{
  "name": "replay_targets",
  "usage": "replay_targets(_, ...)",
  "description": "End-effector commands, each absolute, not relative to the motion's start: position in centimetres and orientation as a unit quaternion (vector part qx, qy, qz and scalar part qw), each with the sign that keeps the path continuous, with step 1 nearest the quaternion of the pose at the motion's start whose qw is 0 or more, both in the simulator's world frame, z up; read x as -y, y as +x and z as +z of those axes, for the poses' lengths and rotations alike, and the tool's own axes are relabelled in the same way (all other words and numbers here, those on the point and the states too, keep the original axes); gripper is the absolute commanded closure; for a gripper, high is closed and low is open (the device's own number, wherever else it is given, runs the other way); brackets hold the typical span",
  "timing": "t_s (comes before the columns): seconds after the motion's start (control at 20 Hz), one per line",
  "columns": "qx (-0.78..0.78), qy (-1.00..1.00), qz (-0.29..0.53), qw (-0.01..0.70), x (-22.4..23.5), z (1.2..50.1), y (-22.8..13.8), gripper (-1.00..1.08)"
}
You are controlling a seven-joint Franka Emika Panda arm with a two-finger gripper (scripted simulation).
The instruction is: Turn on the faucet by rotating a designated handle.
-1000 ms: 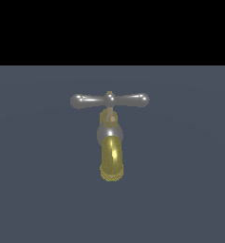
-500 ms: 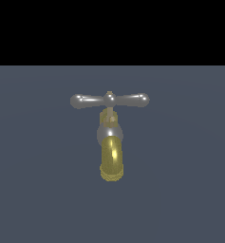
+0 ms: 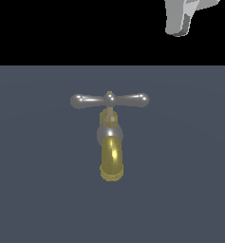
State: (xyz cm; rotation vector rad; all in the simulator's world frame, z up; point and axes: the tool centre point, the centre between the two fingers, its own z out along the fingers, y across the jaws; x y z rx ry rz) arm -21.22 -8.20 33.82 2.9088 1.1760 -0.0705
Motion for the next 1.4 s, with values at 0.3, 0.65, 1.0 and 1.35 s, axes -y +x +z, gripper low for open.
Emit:
replay_targets(0.3,-0.471,0.882,-0.018,0.002,9.4,30.3,-19.0,1.08)
replay_targets(0.65,-0.543,0.84,-0.014,0.003,9.9,27.5,-17.0,1.08)
replay_targets(1.0,-0.608,0.794,-0.01,0.003,10.1,24.9,-15.1,1.08)
replay_targets(1.35,-0.665,0.747,-0.006,0.003,9.9,22.5,-13.2,1.08)
